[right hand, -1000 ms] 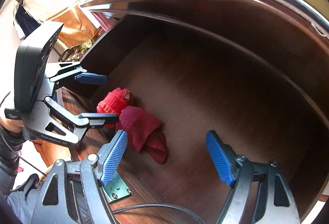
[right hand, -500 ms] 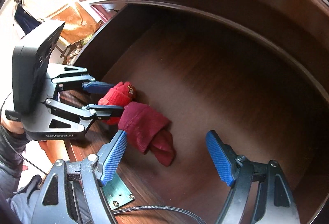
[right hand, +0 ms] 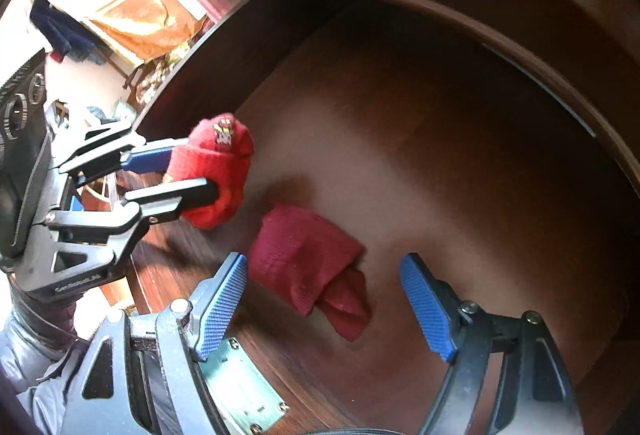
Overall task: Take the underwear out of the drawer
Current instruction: 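Grasp the bright red sock with the left tool while the right tool grasps the dark red sock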
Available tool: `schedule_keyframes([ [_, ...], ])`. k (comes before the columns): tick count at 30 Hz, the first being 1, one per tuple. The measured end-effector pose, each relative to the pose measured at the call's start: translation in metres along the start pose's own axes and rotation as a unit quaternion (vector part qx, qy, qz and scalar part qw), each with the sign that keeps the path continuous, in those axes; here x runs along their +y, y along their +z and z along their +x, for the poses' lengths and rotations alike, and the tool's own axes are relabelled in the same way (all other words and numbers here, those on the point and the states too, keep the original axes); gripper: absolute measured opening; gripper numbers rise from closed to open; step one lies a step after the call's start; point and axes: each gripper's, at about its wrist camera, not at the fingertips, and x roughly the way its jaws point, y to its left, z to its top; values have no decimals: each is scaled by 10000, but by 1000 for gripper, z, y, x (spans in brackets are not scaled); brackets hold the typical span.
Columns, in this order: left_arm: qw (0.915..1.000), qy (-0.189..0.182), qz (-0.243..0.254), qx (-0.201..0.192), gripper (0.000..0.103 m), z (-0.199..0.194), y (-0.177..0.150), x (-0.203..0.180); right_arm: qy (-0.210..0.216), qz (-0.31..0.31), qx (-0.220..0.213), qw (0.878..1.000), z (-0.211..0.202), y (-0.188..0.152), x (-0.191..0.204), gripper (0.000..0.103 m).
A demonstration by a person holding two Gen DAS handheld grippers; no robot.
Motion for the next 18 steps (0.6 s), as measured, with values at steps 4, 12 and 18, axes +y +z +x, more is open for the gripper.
schedule_keyframes([
  [4, 9994, -35, -213, -286, 26, -13, -3, 5, 3, -49, 132, 9999, 9, 6, 3, 80],
  [12, 9973, -81, -488, -541, 26, -28, -13, 19, -103, -245, 480, 9985, 29, 17, 14, 74],
  [18, 9972, -104, -505, -540, 26, -25, -13, 14, 145, -206, 545, 9982, 37, 19, 16, 49],
])
